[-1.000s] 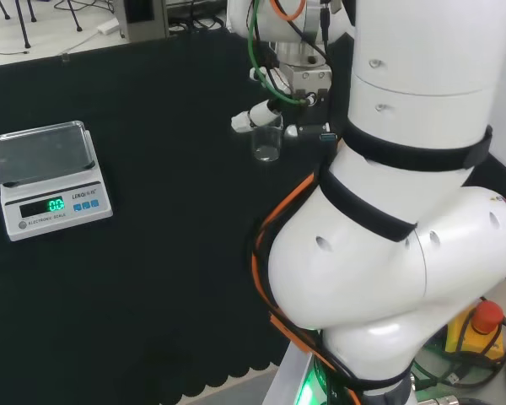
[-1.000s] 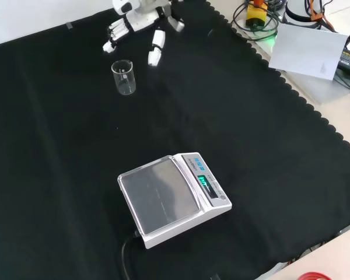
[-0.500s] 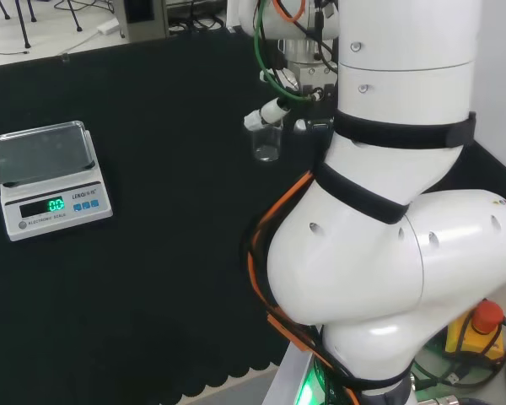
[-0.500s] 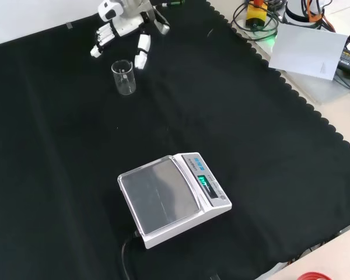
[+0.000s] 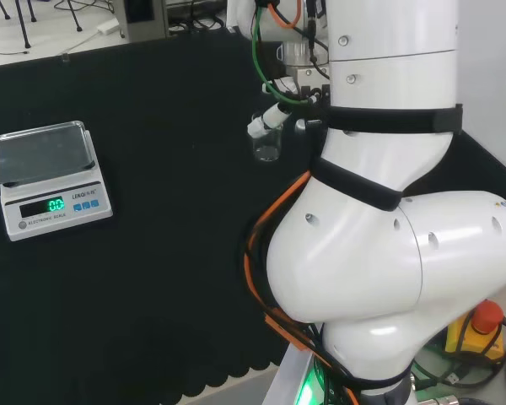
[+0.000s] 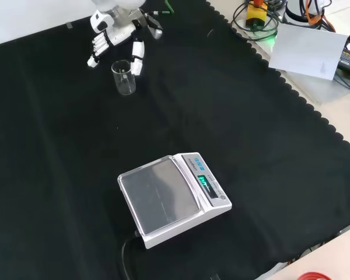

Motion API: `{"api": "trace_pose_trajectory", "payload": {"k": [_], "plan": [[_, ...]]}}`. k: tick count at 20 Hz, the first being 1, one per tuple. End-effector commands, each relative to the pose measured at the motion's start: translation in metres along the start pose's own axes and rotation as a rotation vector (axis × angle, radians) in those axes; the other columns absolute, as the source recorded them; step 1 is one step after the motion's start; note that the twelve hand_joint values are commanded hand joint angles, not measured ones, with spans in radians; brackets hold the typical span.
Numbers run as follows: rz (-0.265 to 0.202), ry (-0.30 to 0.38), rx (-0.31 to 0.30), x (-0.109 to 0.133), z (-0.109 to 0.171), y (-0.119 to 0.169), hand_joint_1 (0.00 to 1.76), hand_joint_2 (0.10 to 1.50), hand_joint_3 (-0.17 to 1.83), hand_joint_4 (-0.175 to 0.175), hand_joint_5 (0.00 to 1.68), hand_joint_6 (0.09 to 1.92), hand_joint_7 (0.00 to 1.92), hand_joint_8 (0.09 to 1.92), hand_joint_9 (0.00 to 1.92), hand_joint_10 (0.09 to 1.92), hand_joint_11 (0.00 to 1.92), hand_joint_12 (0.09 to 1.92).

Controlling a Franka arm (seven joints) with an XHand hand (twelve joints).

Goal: Pick up the beaker.

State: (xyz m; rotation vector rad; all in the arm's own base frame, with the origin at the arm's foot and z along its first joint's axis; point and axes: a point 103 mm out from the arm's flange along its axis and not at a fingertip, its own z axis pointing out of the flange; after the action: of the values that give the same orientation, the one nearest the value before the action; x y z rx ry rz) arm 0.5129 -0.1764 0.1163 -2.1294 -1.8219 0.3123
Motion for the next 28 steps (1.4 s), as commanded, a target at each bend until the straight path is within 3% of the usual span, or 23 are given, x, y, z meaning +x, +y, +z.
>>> {"api": "trace_pose_trajectory", "payload": {"k": [1, 3, 7, 11, 14, 16, 18, 24, 28], "plan": [[0.048, -0.028, 0.047, -0.01, 0.011, 0.004, 0.52, 0.69, 0.01, 0.078, 0.03, 0.09, 0.05, 0.68, 0.11, 0.93, 0.0, 1.39], [0.041, -0.024, 0.039, -0.01, 0.013, 0.003, 0.55, 0.69, 0.01, 0.077, 0.06, 0.09, 0.08, 0.68, 0.13, 0.93, 0.0, 1.41], [0.008, -0.028, -0.042, 0.005, 0.017, 0.001, 0.69, 0.72, 0.03, 0.081, 0.24, 0.09, 0.26, 0.71, 0.31, 0.89, 0.0, 1.54], [-0.006, 0.009, -0.112, 0.022, 0.016, 0.004, 0.85, 0.76, 0.07, 0.076, 0.48, 0.18, 0.73, 0.81, 0.93, 0.7, 0.58, 1.34], [0.005, 0.035, -0.155, 0.027, 0.017, 0.006, 0.89, 0.75, 0.16, 0.093, 0.56, 0.55, 0.95, 0.94, 1.14, 0.62, 0.81, 1.22], [0.015, 0.041, -0.175, 0.028, 0.017, 0.007, 0.9, 0.72, 0.25, 0.106, 0.59, 0.77, 1.01, 0.98, 1.18, 0.61, 0.84, 1.21], [0.027, 0.044, -0.188, 0.028, 0.018, 0.008, 0.91, 0.68, 0.36, 0.124, 0.69, 0.85, 1.06, 1.0, 1.21, 0.62, 0.87, 1.2], [0.048, 0.043, -0.187, 0.025, 0.018, 0.009, 0.95, 0.63, 0.51, 0.154, 0.85, 0.86, 1.17, 0.99, 1.26, 0.63, 0.92, 1.18], [0.035, 0.046, -0.197, 0.027, 0.011, 0.006, 0.95, 0.63, 0.52, 0.156, 0.86, 0.86, 1.18, 0.99, 1.26, 0.63, 0.92, 1.18]]}}
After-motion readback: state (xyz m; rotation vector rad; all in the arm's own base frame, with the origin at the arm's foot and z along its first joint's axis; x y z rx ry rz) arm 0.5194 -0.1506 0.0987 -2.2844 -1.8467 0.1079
